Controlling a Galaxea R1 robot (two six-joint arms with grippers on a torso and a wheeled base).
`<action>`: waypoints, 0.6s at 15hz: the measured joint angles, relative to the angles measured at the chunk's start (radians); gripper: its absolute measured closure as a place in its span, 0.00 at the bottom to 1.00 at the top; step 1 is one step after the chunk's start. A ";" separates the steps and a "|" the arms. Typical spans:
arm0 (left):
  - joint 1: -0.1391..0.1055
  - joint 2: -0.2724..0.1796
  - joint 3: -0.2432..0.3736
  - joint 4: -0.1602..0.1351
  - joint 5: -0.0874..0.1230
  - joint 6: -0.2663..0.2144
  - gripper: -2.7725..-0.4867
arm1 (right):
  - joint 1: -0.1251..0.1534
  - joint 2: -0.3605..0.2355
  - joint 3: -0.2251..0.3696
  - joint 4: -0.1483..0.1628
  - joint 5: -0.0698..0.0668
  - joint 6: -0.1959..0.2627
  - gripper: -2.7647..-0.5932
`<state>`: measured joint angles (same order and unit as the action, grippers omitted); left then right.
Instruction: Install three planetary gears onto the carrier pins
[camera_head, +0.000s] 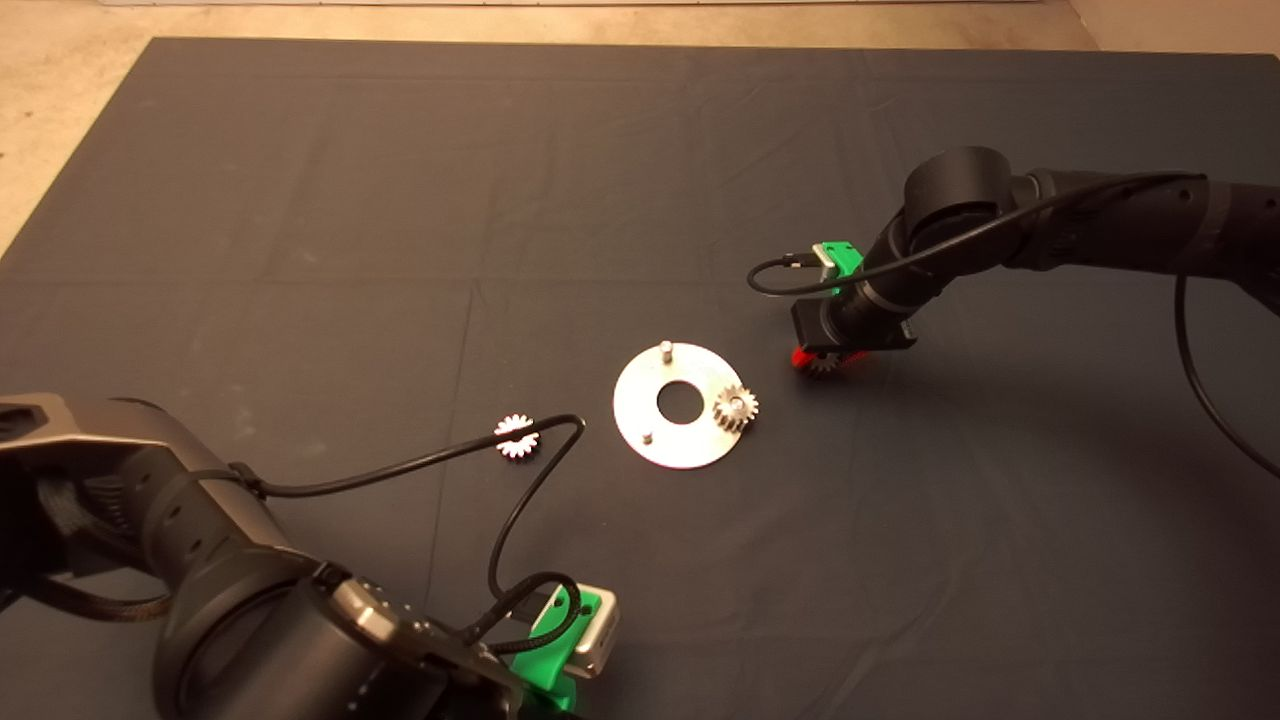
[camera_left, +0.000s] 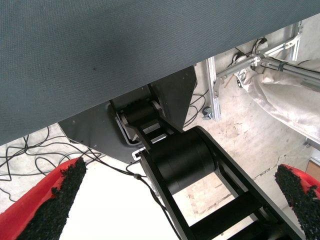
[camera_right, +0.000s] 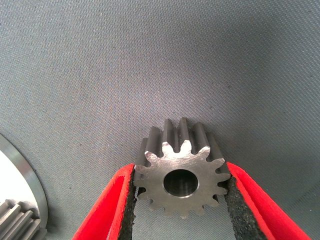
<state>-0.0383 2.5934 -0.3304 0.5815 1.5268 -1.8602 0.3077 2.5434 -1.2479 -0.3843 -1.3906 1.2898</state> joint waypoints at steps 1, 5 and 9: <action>0.000 0.000 0.000 0.000 0.000 0.000 0.01 | 0.000 0.000 0.000 0.000 0.000 0.000 0.76; 0.000 0.000 0.000 0.000 0.000 0.000 0.01 | 0.000 0.000 0.001 -0.001 0.000 0.000 0.77; 0.000 0.000 0.000 0.000 0.000 0.000 0.01 | 0.000 0.000 0.005 -0.001 -0.002 0.000 0.80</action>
<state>-0.0383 2.5934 -0.3304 0.5815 1.5268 -1.8602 0.3077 2.5434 -1.2426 -0.3853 -1.3924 1.2898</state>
